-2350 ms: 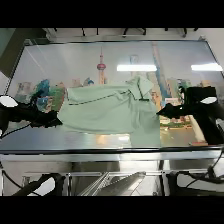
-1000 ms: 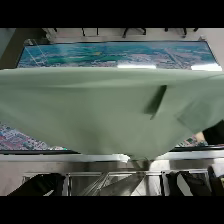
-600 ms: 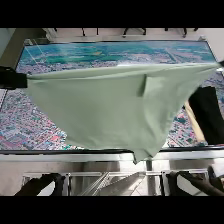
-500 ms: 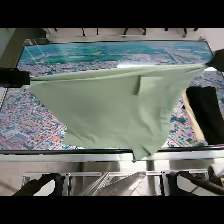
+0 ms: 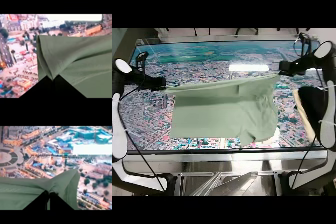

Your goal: Fold the shirts.

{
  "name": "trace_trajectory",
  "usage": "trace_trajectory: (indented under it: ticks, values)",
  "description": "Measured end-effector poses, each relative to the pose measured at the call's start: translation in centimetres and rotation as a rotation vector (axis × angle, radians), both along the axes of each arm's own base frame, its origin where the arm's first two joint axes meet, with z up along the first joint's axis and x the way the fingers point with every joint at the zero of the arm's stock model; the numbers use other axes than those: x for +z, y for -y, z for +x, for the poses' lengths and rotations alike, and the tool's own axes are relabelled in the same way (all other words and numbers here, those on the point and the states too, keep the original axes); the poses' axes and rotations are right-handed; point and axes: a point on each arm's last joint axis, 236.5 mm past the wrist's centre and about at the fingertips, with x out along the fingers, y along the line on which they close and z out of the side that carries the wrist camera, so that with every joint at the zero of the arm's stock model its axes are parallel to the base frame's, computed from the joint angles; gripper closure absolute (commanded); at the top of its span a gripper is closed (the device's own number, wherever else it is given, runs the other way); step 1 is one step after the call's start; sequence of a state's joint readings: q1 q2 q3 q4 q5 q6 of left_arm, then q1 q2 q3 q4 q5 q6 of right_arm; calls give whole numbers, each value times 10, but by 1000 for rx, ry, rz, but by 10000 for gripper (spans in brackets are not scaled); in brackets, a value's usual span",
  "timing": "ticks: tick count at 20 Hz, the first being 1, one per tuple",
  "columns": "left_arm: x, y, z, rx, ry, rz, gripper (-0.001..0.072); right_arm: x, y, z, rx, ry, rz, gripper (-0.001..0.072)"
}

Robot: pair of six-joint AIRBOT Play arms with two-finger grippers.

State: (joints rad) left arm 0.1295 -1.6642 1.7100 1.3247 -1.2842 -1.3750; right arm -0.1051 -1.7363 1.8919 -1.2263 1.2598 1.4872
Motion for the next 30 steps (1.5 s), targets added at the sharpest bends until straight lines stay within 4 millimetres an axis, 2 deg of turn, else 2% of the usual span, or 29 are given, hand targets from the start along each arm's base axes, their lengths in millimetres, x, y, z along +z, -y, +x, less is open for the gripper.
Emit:
trace_trajectory:
  ticks: [4,7,9,14,18,19,20,21,22,24,27,29,30]
  values:
    - [-5,0,38,-9,46,32,692,-26,-5,14,-15,-16,41,678]
    - [-17,0,44,-16,17,38,691,-42,-8,12,-10,-57,57,677]
    - [-37,1,34,-22,-45,39,691,-56,-11,3,3,-117,63,678]
    - [-92,3,-9,-36,-237,33,691,-98,-16,-34,14,-298,81,677]
    - [-112,12,-29,-50,-310,15,691,-124,-22,-59,23,-402,89,676]
    - [-113,15,-31,-54,-315,11,691,-127,-23,-62,23,-413,91,648]
    - [-113,17,-32,-58,-317,10,667,-128,-24,-63,23,-418,92,362]
    - [-110,20,-32,-60,-310,5,370,-128,-25,-65,25,-420,97,11]
    - [-105,22,-30,-61,-296,0,-1,-126,-25,-66,31,-420,99,15]
    - [-90,24,-29,-47,-266,-11,9,-117,-24,-73,56,-425,101,15]
    - [-59,13,-35,-13,-222,-16,10,-93,-17,-91,94,-433,101,15]
    - [-46,-2,-55,27,-226,-22,10,-74,-14,-106,109,-419,103,15]
    - [-46,-9,-71,52,-247,-29,10,-66,-16,-114,116,-407,108,15]
